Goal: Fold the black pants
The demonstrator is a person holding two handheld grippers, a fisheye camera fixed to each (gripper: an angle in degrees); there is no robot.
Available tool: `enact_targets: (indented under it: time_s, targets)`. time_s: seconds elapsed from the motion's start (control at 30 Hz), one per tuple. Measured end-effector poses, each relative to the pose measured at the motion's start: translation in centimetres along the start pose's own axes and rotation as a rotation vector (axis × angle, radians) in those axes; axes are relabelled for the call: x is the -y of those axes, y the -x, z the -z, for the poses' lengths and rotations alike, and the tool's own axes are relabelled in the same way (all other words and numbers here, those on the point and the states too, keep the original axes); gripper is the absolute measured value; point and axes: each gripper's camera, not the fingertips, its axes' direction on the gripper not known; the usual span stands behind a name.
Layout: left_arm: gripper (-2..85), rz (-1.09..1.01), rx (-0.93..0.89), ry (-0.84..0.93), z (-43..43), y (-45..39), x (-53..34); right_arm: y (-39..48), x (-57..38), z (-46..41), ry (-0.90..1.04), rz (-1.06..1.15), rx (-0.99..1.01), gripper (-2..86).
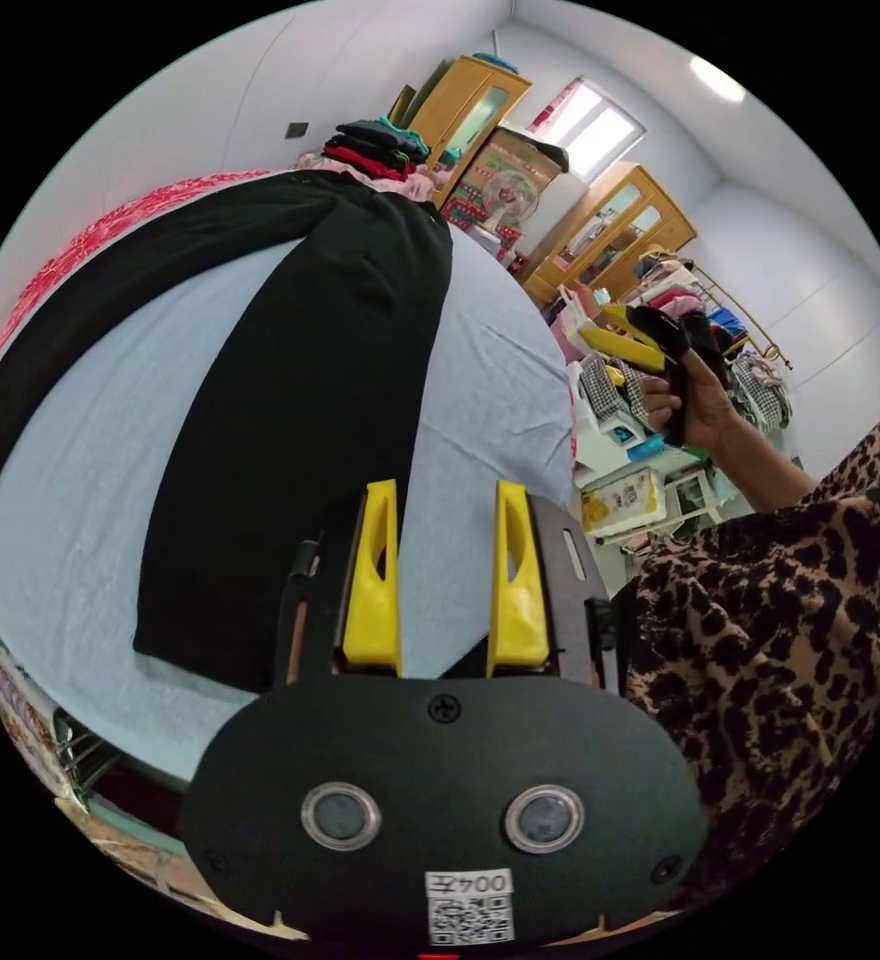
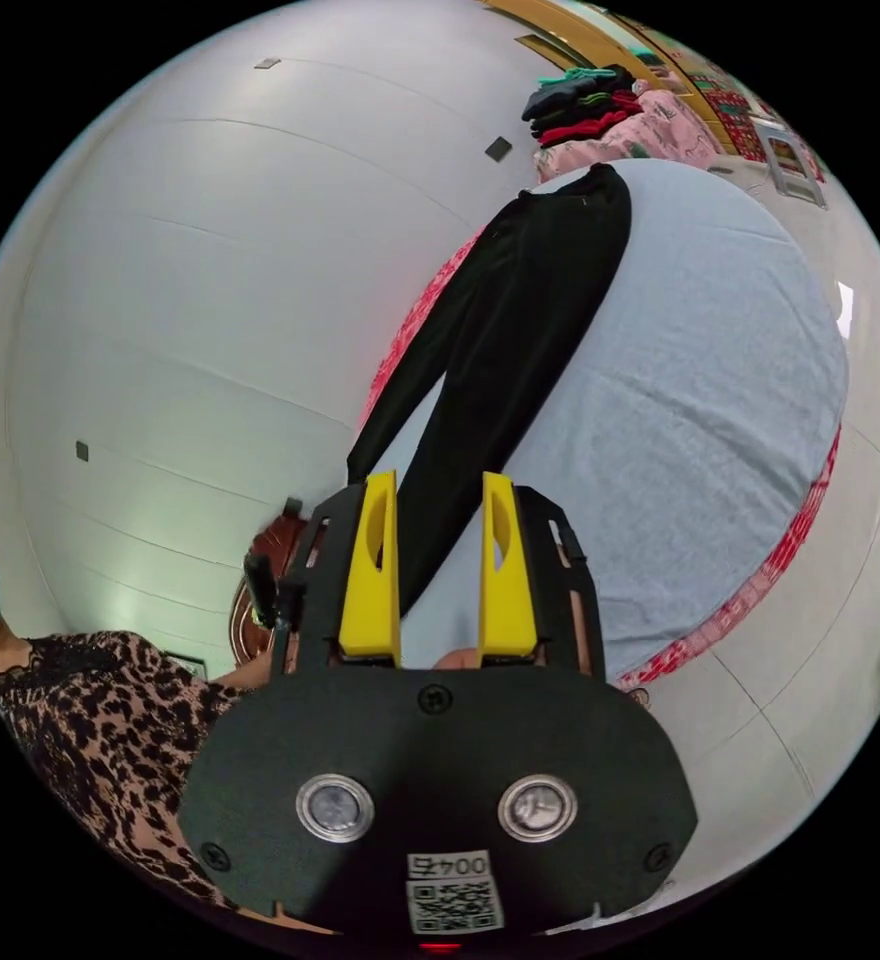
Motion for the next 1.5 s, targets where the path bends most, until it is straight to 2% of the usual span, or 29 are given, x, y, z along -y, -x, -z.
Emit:
enact_targets:
  time_s: [0.17,0.37,0.57,0.67,0.77,1.0,1.1,1.2,1.27,1.33,1.4,1.5]
  targets:
    - [14.8,0.004,-0.026,0.025,-2.9,0.0,2.9,-1.4,9.4,2.2,-0.049,-0.088,0.023,13.4]
    - [15.5,-0.004,0.046,0.041,-5.8,-1.4,6.9,-5.4,21.8,4.0,-0.043,-0.120,-0.030,13.6]
    - [16.1,0.241,0.128,-0.051,-8.8,-3.4,9.4,-10.6,36.3,3.8,-0.001,-0.142,0.034,13.7]
    - [16.4,0.383,0.115,-0.101,-10.2,-5.2,10.0,-12.1,42.3,2.9,0.042,-0.143,0.046,14.0]
    - [16.6,0.449,0.141,-0.105,-11.1,-7.1,11.0,-12.9,47.3,1.7,0.070,-0.143,0.045,15.0]
    - [16.9,0.539,0.237,-0.122,-12.1,-10.0,13.2,-12.7,54.6,-2.0,0.129,-0.152,0.085,14.2]
    - [17.0,0.547,0.251,-0.122,-12.5,-10.4,14.4,-11.3,56.9,-3.4,0.163,-0.133,0.081,5.6]
    - [16.9,0.538,0.266,-0.125,-12.7,-10.8,15.8,-7.5,58.6,-3.1,0.174,-0.044,-0.074,4.4]
    - [16.9,0.529,0.277,-0.131,-12.9,-11.0,16.4,-5.3,58.8,-2.1,0.138,0.055,-0.246,4.2]
    - [16.9,0.527,0.273,-0.129,-13.2,-11.0,17.0,-6.0,59.0,-2.6,0.161,0.045,-0.284,4.5]
    - [17.0,0.513,0.269,-0.112,-13.9,-10.8,17.9,-7.7,59.4,-3.8,0.224,-0.012,-0.266,5.0]
    - [17.0,0.471,0.275,-0.078,-14.6,-10.7,19.5,-8.3,59.9,-4.0,0.217,-0.046,-0.209,7.1]
